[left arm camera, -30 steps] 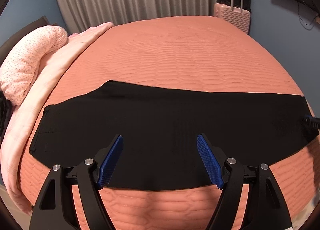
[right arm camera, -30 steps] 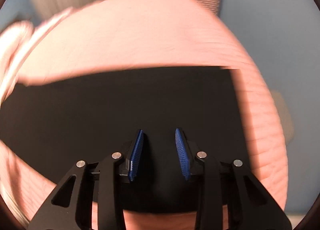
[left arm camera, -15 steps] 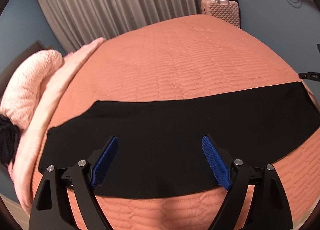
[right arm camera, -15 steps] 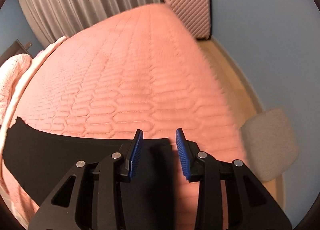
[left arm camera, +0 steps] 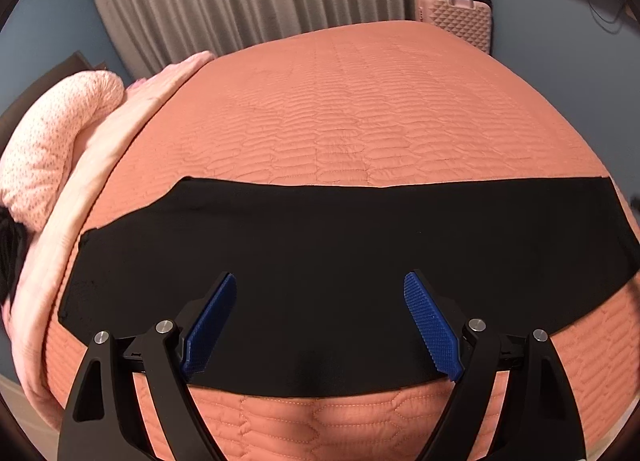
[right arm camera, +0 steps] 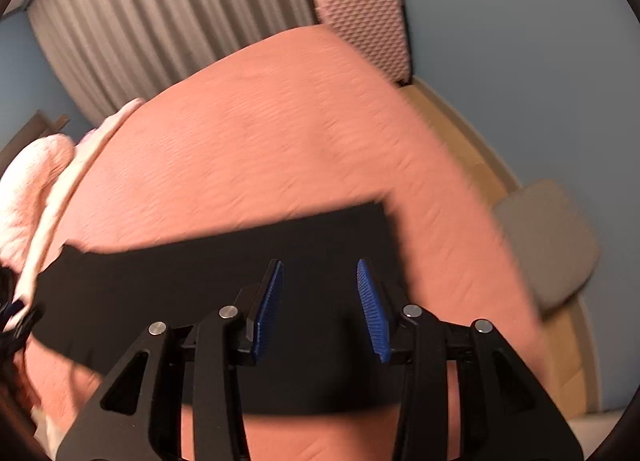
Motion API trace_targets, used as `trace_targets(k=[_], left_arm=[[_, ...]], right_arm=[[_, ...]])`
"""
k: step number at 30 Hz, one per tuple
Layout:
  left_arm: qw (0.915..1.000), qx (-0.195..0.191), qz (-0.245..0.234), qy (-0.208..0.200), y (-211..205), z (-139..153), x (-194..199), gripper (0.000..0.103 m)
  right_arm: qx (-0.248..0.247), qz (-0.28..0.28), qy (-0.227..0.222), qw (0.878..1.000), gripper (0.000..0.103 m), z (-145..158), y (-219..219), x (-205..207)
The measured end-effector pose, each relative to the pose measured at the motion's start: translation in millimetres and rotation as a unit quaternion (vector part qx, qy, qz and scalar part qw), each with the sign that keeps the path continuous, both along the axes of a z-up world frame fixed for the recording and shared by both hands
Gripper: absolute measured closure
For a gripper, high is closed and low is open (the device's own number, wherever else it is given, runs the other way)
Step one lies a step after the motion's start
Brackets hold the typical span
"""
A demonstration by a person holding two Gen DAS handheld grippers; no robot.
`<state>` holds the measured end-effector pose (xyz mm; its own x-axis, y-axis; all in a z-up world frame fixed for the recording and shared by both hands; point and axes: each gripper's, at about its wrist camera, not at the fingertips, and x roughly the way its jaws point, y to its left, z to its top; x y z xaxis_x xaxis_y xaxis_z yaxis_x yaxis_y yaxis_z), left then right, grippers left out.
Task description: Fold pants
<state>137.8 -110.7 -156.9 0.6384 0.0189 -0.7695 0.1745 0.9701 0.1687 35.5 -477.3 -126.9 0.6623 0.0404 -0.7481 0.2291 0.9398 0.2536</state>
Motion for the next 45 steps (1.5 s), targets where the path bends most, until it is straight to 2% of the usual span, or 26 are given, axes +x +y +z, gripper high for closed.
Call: trace_targets(k=[1, 2, 3, 4, 7, 11, 13, 14, 16, 17, 19, 20, 22, 25, 29, 31, 34, 37, 42, 45], left_arm=[[1.0000, 0.002, 0.005, 0.000, 2, 0, 0, 0.019], [1.0000, 0.004, 0.008, 0.001, 4, 1, 0, 0.019], [0.9999, 0.008, 0.009, -0.002, 7, 3, -2, 0.019], [0.9998, 0.012, 0.013, -0.005, 10, 5, -4, 0.019], [0.9996, 0.019, 0.021, -0.010, 18, 9, -8, 0.019], [0.9995, 0.010, 0.031, -0.001, 29, 10, -9, 0.019], [0.9993, 0.008, 0.036, 0.002, 35, 10, -9, 0.019], [0.9993, 0.007, 0.036, 0.003, 37, 10, -9, 0.019], [0.9993, 0.004, 0.037, 0.010, 43, 8, -9, 0.019], [0.9993, 0.001, 0.037, 0.011, 46, 7, -9, 0.019], [0.9990, 0.001, 0.043, 0.013, 51, 4, -9, 0.019], [0.9988, -0.002, 0.046, 0.016, 54, 3, -10, 0.019], [0.9987, -0.010, 0.045, 0.022, 59, 4, -10, 0.019], [0.9992, -0.007, 0.040, 0.007, 68, 9, -17, 0.019], [0.9991, -0.004, 0.041, -0.004, 73, 6, -25, 0.019], [0.9989, -0.021, 0.041, -0.002, 74, 6, -29, 0.019], [0.9983, -0.046, 0.034, 0.007, 73, 7, -33, 0.019], [0.9987, -0.042, 0.028, 0.005, 69, 11, -36, 0.019], [0.9994, -0.016, 0.030, 0.000, 64, 11, -35, 0.019], [0.9991, -0.019, 0.037, 0.010, 62, 4, -30, 0.019]], right_arm=[[-0.013, 0.006, 0.003, 1.000, 0.054, 1, 17, -3], [-0.037, 0.012, 0.005, 0.999, 0.039, 0, 38, -8], [-0.057, 0.013, 0.006, 0.998, 0.036, -3, 60, -11], [-0.055, 0.016, 0.007, 0.998, 0.036, -5, 75, -14], [0.005, 0.022, 0.000, 1.000, 0.036, -9, 104, -4], [-0.032, 0.048, 0.020, 0.998, 0.037, -22, 144, 13], [-0.073, 0.059, 0.060, 0.994, 0.040, -45, 154, 24], [-0.071, 0.056, 0.067, 0.994, 0.042, -50, 154, 23], [-0.047, 0.046, 0.053, 0.996, 0.041, -36, 156, 19], [-0.043, 0.060, 0.039, 0.997, 0.042, -30, 162, 18], [-0.082, 0.077, 0.071, 0.991, 0.043, -40, 175, 20], [-0.081, 0.080, 0.087, 0.990, 0.043, -47, 174, 24], [-0.042, 0.055, 0.079, 0.994, 0.043, -36, 160, 15], [-0.032, 0.014, 0.045, 0.998, 0.041, -16, 137, -10], [-0.001, -0.084, 0.038, 0.996, 0.039, -16, 79, -50], [0.040, -0.120, 0.032, 0.991, 0.039, -25, 46, -66], [0.137, -0.149, 0.008, 0.979, 0.039, -52, 6, -72], [0.206, -0.169, -0.038, 0.963, 0.039, -74, -22, -71], [0.269, -0.182, -0.087, 0.942, 0.039, -84, -45, -67], [0.272, -0.186, -0.096, 0.939, 0.040, -78, -50, -49]])
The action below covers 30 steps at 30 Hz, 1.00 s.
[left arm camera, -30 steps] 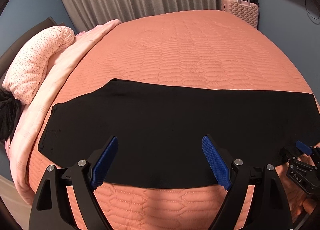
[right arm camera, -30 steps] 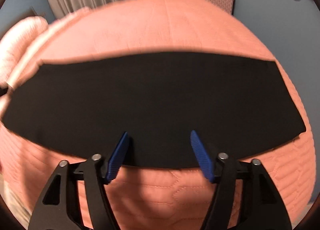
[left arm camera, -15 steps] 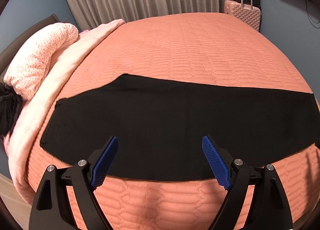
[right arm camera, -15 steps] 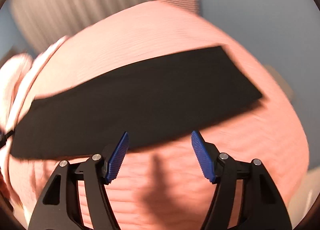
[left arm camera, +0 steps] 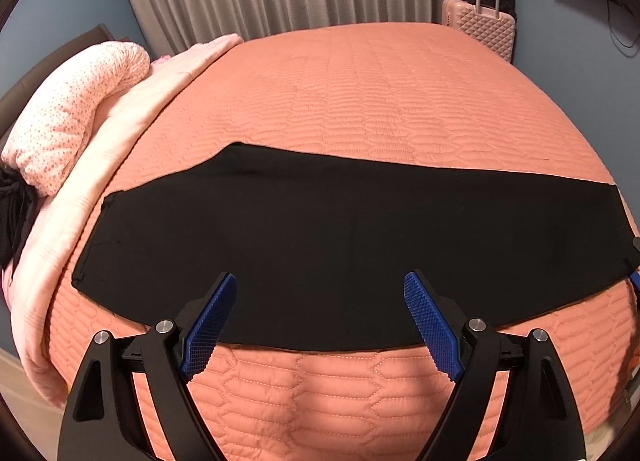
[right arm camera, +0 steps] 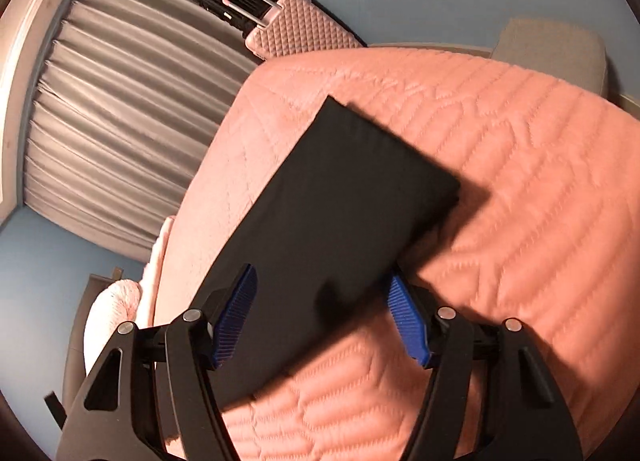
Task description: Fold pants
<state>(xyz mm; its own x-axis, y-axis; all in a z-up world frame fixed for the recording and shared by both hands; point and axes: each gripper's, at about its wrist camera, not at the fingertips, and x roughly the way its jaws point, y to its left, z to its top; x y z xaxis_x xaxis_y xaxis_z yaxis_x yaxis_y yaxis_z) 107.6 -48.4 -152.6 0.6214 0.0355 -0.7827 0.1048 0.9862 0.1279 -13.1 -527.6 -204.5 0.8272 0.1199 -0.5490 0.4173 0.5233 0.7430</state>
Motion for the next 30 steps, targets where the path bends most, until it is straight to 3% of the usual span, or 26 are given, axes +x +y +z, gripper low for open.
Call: trace_targets(k=[5, 8, 11, 13, 15, 17, 20, 23, 25, 27, 28, 30], left_arm=[[0.9998, -0.017, 0.005, 0.006, 0, -23, 11, 0.019], [0.9979, -0.020, 0.042, 0.045, 16, -53, 28, 0.019], [0.9916, -0.055, 0.092, 0.071, 54, -64, 37, 0.019], [0.9869, -0.078, 0.119, 0.075, 80, -66, 37, 0.020], [0.9831, -0.090, 0.141, 0.075, 103, -67, 35, 0.020], [0.9815, -0.088, 0.153, 0.075, 117, -68, 33, 0.020], [0.9856, -0.051, 0.146, 0.069, 121, -69, 34, 0.020], [0.9886, -0.020, 0.132, 0.070, 119, -73, 38, 0.019], [0.9893, -0.027, 0.122, 0.076, 118, -76, 40, 0.019], [0.9898, -0.030, 0.116, 0.076, 119, -77, 38, 0.019], [0.9902, -0.032, 0.113, 0.075, 121, -77, 39, 0.019], [0.9909, -0.033, 0.106, 0.075, 121, -78, 39, 0.019]], right_arm=[[-0.034, 0.000, 0.009, 0.999, 0.040, 4, -2, 18], [-0.061, 0.012, 0.036, 0.997, 0.038, 11, 4, 28], [-0.068, 0.023, 0.048, 0.996, 0.038, 14, 6, 30], [-0.050, 0.019, 0.031, 0.998, 0.033, 13, 4, 29], [-0.052, 0.022, 0.028, 0.998, 0.018, 15, 8, 33], [-0.071, 0.034, 0.035, 0.996, 0.005, 18, 17, 44], [-0.116, 0.039, 0.069, 0.990, 0.005, 19, 26, 62], [-0.111, 0.024, 0.073, 0.991, 0.006, 22, 25, 61], [-0.109, 0.006, 0.085, 0.990, 0.029, 24, 20, 58], [-0.089, -0.012, 0.096, 0.991, 0.086, 21, 9, 51], [-0.059, -0.009, 0.086, 0.995, 0.091, 18, 3, 49], [-0.064, 0.000, 0.090, 0.994, 0.096, 22, 4, 51]])
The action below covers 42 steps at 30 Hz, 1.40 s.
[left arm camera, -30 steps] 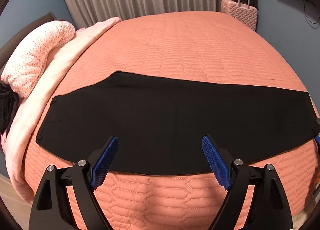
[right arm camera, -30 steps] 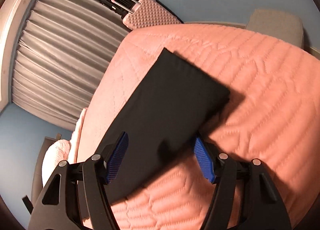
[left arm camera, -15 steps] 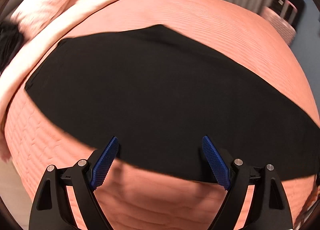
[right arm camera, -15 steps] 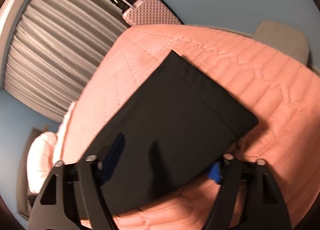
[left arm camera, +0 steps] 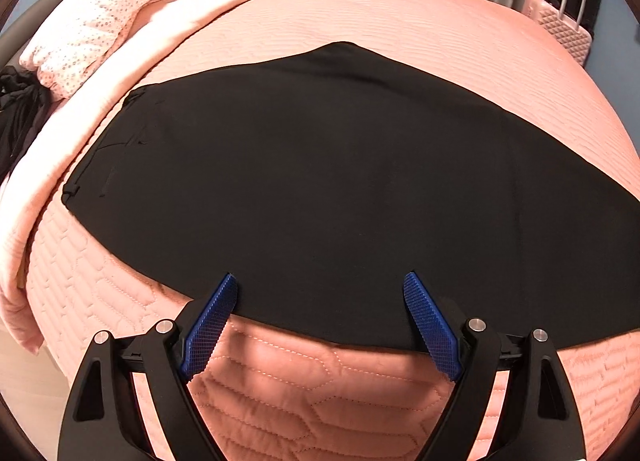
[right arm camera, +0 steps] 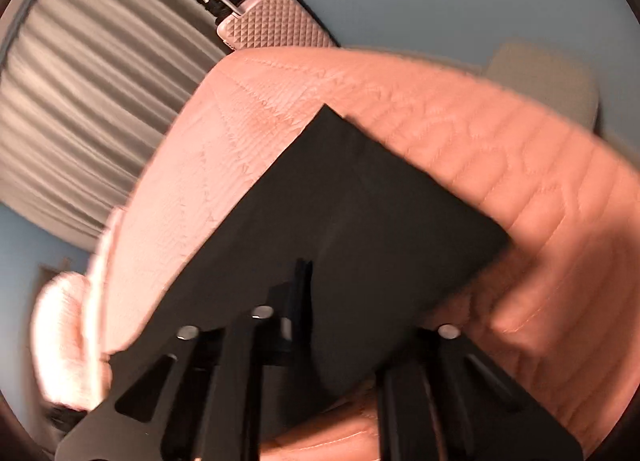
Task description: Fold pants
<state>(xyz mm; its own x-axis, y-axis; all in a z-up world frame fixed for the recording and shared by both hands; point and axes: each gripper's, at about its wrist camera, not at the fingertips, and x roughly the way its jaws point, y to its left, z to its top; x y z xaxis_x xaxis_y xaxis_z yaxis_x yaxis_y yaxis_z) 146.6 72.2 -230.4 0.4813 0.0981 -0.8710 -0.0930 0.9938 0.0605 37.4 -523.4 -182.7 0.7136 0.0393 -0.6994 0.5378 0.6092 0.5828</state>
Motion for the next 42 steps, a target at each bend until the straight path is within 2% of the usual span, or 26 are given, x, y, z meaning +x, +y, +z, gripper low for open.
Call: trace_targets(k=[4, 8, 11, 12, 14, 17, 21, 24, 25, 27, 29, 31, 32, 33, 34, 35, 36, 37, 38, 39, 40, 42], left_arm=[[0.9999, -0.014, -0.002, -0.004, 6, 2, 0, 0.019], [0.9992, -0.037, 0.009, -0.009, 24, 5, 1, 0.019], [0.9989, -0.041, 0.014, -0.017, 35, 11, -3, 0.020], [0.9989, -0.038, 0.015, -0.021, 38, 14, -5, 0.020], [0.9988, -0.032, 0.018, -0.031, 44, 19, -9, 0.019], [0.9985, -0.032, 0.022, -0.040, 52, 25, -15, 0.019], [0.9984, -0.024, 0.026, -0.043, 64, 28, -21, 0.019], [0.9985, -0.021, 0.028, -0.043, 77, 28, -27, 0.019], [0.9984, -0.020, 0.029, -0.045, 80, 29, -30, 0.019], [0.9981, -0.021, 0.032, -0.049, 89, 29, -33, 0.019], [0.9979, -0.023, 0.034, -0.050, 96, 28, -35, 0.019], [0.9976, -0.027, 0.037, -0.051, 103, 26, -34, 0.019], [0.9975, -0.029, 0.038, -0.051, 104, 26, -35, 0.019], [0.9975, -0.030, 0.043, -0.049, 108, 23, -33, 0.019], [0.9974, -0.030, 0.047, -0.046, 111, 22, -32, 0.019], [0.9972, -0.033, 0.050, -0.044, 115, 22, -32, 0.019], [0.9970, -0.035, 0.052, -0.046, 119, 22, -32, 0.019], [0.9966, -0.037, 0.054, -0.051, 124, 23, -33, 0.019], [0.9963, -0.036, 0.056, -0.055, 129, 25, -35, 0.019], [0.9961, -0.034, 0.058, -0.056, 133, 25, -36, 0.019], [0.9958, -0.033, 0.061, -0.059, 137, 24, -37, 0.019], [0.9952, -0.036, 0.071, -0.056, 144, 22, -38, 0.019]], right_arm=[[-0.053, 0.030, -0.005, 0.998, 0.097, 38, 25, 16], [-0.130, 0.108, -0.014, 0.985, 0.097, 91, 86, 54], [-0.191, 0.190, -0.009, 0.963, 0.097, 116, 154, 91], [-0.215, 0.229, -0.004, 0.949, 0.097, 120, 188, 105], [-0.230, 0.278, 0.003, 0.933, 0.097, 117, 232, 121], [-0.258, 0.364, 0.032, 0.894, 0.097, 92, 319, 146], [-0.256, 0.422, 0.061, 0.868, 0.097, 39, 395, 159], [-0.307, 0.431, 0.059, 0.847, 0.097, 26, 440, 155], [-0.318, 0.432, 0.057, 0.842, 0.097, 26, 449, 154], [-0.306, 0.438, 0.049, 0.844, 0.097, 31, 458, 157], [-0.315, 0.447, 0.039, 0.836, 0.097, 36, 462, 152], [-0.332, 0.473, 0.034, 0.816, 0.096, 34, 482, 148], [-0.336, 0.490, 0.038, 0.803, 0.091, 30, 490, 147], [-0.355, 0.504, 0.050, 0.785, 0.084, 23, 500, 145], [-0.393, 0.502, 0.046, 0.769, 0.084, 22, 507, 138], [-0.417, 0.505, 0.042, 0.755, 0.078, 28, 515, 135], [-0.407, 0.517, 0.035, 0.753, 0.065, 37, 512, 125], [-0.383, 0.522, 0.021, 0.762, 0.056, 47, 504, 118], [-0.360, 0.521, 0.001, 0.774, 0.041, 59, 494, 108], [-0.330, 0.518, -0.025, 0.789, 0.038, 75, 481, 100], [-0.317, 0.510, -0.030, 0.799, 0.038, 82, 475, 100], [-0.288, 0.506, -0.012, 0.813, 0.042, 87, 466, 117]])
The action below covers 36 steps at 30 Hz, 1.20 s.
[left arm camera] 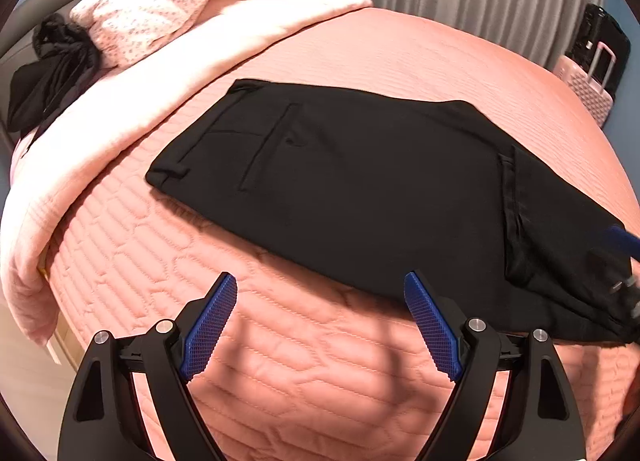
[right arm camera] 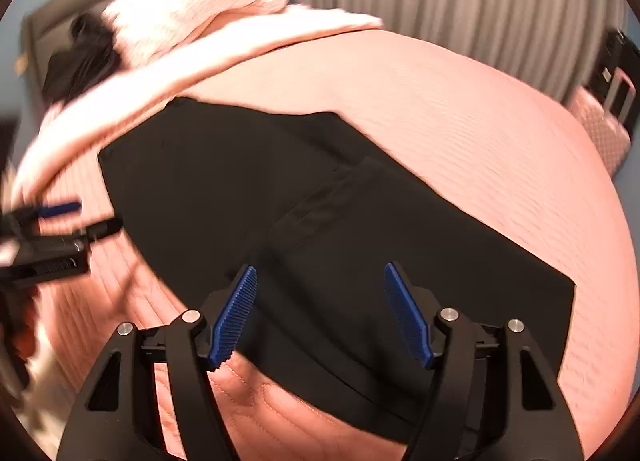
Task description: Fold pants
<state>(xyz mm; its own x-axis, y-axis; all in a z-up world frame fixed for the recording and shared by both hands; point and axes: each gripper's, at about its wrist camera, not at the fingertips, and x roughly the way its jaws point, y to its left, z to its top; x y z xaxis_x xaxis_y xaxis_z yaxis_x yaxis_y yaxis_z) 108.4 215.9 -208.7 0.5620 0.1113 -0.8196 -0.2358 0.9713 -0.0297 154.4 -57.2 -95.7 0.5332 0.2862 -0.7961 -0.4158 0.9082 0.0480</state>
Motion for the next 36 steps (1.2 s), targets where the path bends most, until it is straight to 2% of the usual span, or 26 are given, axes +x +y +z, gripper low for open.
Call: trace_targets(k=[2, 3, 5, 8, 10, 12, 13, 16, 19, 23, 27, 30, 32, 34, 36], left_arm=[[0.9999, -0.012, 0.005, 0.002, 2, -1, 0, 0.020], [0.9999, -0.015, 0.006, 0.003, 4, -1, 0, 0.020], [0.9998, -0.017, 0.005, -0.002, 3, 3, -3, 0.019], [0.9998, -0.021, 0.002, -0.008, 3, 6, -7, 0.019], [0.9997, -0.023, 0.001, -0.004, 3, 5, -8, 0.020], [0.9998, -0.022, 0.000, -0.001, 2, 3, -7, 0.019], [0.9997, -0.023, 0.000, 0.000, 2, 4, -7, 0.020], [0.9997, -0.025, 0.000, -0.003, 3, 5, -8, 0.019], [0.9996, -0.026, 0.001, -0.006, 5, 6, -7, 0.019], [0.9993, -0.036, 0.003, 0.002, 5, 1, -2, 0.019], [0.9994, -0.035, 0.004, -0.003, 6, 3, -5, 0.019], [0.9993, -0.036, 0.005, 0.001, 8, 2, -6, 0.019], [0.9992, -0.039, 0.005, 0.001, 9, 0, -6, 0.019], [0.9994, -0.035, 0.004, 0.002, 8, 0, -5, 0.019], [0.9997, -0.025, 0.002, 0.000, 7, 1, -4, 0.019]], right_arm=[[-0.005, 0.005, 0.010, 1.000, 0.046, -5, 2, 14], [-0.017, 0.025, 0.022, 0.999, 0.046, -12, 8, 17], [-0.013, 0.057, 0.032, 0.998, 0.047, -18, 20, 12], [-0.017, 0.072, 0.039, 0.997, 0.048, -27, 29, 15], [-0.020, 0.084, 0.063, 0.994, 0.063, -41, 35, 23], [-0.002, 0.088, 0.079, 0.993, 0.091, -50, 37, 29], [-0.003, 0.087, 0.079, 0.993, 0.094, -51, 40, 30], [0.001, 0.088, 0.070, 0.994, 0.095, -33, 42, 25], [0.005, 0.119, 0.046, 0.992, 0.095, -13, 52, 3], [-0.032, 0.130, 0.068, 0.989, 0.094, -54, 66, 9], [-0.012, 0.126, 0.061, 0.990, 0.085, -46, 69, 10], [-0.019, 0.133, 0.039, 0.990, 0.079, -41, 68, 6], [-0.026, 0.129, 0.041, 0.990, 0.076, -48, 68, 9], [-0.018, 0.122, 0.053, 0.991, 0.087, -52, 69, 13], [-0.012, 0.125, 0.036, 0.991, 0.089, -40, 70, 7]])
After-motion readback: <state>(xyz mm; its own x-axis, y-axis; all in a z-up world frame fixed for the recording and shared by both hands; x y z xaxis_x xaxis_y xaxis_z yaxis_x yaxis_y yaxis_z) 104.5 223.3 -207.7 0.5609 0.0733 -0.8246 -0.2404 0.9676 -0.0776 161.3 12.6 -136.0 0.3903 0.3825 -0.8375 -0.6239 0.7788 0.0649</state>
